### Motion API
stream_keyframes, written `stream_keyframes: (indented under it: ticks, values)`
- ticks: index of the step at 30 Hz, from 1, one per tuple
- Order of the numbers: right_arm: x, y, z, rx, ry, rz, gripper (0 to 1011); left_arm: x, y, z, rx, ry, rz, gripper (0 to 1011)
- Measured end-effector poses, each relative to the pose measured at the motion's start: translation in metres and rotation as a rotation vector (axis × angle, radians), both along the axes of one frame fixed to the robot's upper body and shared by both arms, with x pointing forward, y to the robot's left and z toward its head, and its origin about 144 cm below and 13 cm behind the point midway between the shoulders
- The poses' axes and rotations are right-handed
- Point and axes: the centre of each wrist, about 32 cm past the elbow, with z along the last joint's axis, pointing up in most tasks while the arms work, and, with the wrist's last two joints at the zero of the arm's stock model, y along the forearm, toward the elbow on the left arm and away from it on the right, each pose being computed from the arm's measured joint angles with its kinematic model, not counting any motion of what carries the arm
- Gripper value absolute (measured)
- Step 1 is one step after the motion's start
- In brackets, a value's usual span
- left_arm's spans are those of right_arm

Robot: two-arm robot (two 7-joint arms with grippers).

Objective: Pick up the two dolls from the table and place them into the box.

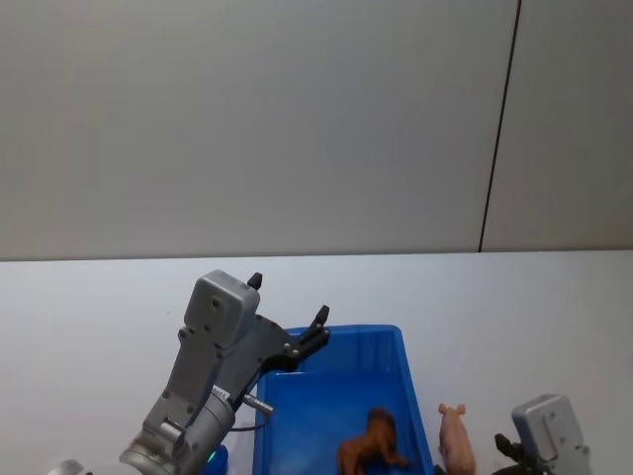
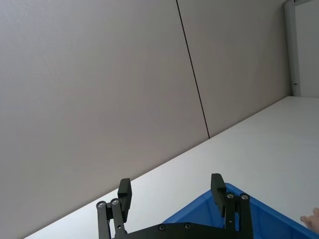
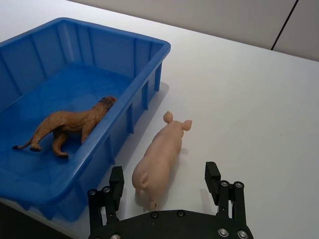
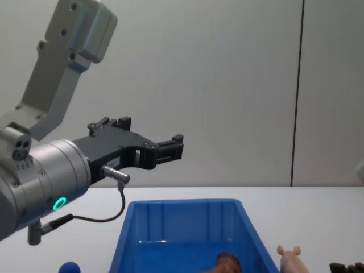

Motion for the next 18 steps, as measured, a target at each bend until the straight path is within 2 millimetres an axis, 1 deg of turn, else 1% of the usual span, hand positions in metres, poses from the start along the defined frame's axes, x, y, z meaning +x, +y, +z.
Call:
stream_keyframes:
  ticks: [14, 15, 16, 18]
  values:
    - [0.011, 0.002, -0.008, -0.01, -0.014, -0.016, 998, 0.0, 0.0, 0.0, 0.0, 0.0, 0.0, 1001]
    - [0.011, 0.001, -0.008, -0.01, -0.014, -0.018, 963, 0.0, 0.0, 0.0, 0.0, 0.0, 0.0, 1001]
    - [0.011, 0.001, -0.009, -0.01, -0.013, -0.02, 963, 0.0, 0.0, 0.0, 0.0, 0.0, 0.0, 1001]
    - [0.012, 0.001, -0.01, -0.006, -0.011, -0.025, 925, 0.0, 0.0, 0.0, 0.0, 0.0, 0.0, 1001]
